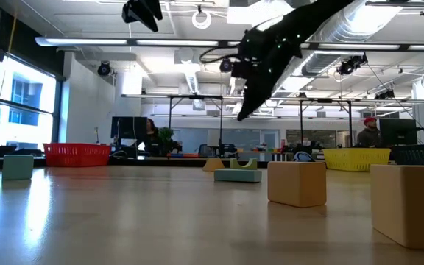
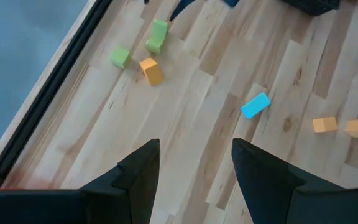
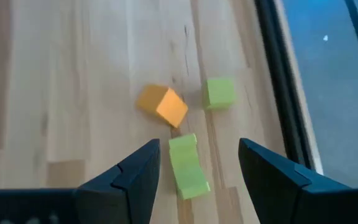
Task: Sort & place blocks by color
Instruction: Put the green block into the yellow bin
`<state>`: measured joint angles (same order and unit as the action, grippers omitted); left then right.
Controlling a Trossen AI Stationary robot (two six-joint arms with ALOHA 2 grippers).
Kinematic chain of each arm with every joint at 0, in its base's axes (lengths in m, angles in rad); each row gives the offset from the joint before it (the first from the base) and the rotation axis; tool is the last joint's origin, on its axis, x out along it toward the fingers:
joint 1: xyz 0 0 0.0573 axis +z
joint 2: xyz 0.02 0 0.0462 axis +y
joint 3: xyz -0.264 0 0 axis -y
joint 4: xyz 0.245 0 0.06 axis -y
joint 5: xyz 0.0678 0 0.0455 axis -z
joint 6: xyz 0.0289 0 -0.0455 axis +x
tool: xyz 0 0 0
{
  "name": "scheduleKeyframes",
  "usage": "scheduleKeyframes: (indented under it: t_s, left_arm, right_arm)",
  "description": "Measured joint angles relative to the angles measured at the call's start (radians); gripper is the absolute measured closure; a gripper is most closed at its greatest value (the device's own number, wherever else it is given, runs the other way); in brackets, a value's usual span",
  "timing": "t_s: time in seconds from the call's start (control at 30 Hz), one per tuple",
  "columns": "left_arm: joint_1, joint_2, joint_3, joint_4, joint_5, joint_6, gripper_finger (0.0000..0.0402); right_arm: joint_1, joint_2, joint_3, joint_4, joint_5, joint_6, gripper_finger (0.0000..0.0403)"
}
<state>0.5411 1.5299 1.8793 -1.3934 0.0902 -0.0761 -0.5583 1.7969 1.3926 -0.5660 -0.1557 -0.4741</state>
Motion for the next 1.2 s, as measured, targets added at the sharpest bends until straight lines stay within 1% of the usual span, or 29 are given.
scheduleKeyframes:
  t_s: [0.13, 0.23, 0.43, 0.67, 1.2]
  left_arm:
    - [0.0, 0.0, 0.0, 0.006, 0.0, -0.003, 0.0216]
    - [0.0, 0.0, 0.0, 0.006, -0.001, -0.017, 0.0216]
    - [0.0, 0.001, 0.0, 0.006, -0.006, -0.018, 0.0216]
    - [0.0, 0.001, 0.0, 0.006, -0.008, -0.018, 0.0216]
    - [0.0, 0.001, 0.0, 0.007, -0.013, -0.018, 0.0216]
  right_arm:
    - [0.0, 0.046, 0.0, -0.012, 0.044, -0.05, 0.0198]
    - [0.001, 0.076, 0.0, -0.03, 0.055, -0.081, 0.0198]
    - [0.001, 0.131, 0.0, -0.038, 0.085, -0.089, 0.0198]
    - [0.001, 0.168, 0.0, -0.033, 0.123, -0.11, 0.0198]
    - [0.003, 0.257, 0.0, -0.022, 0.123, -0.12, 0.0198]
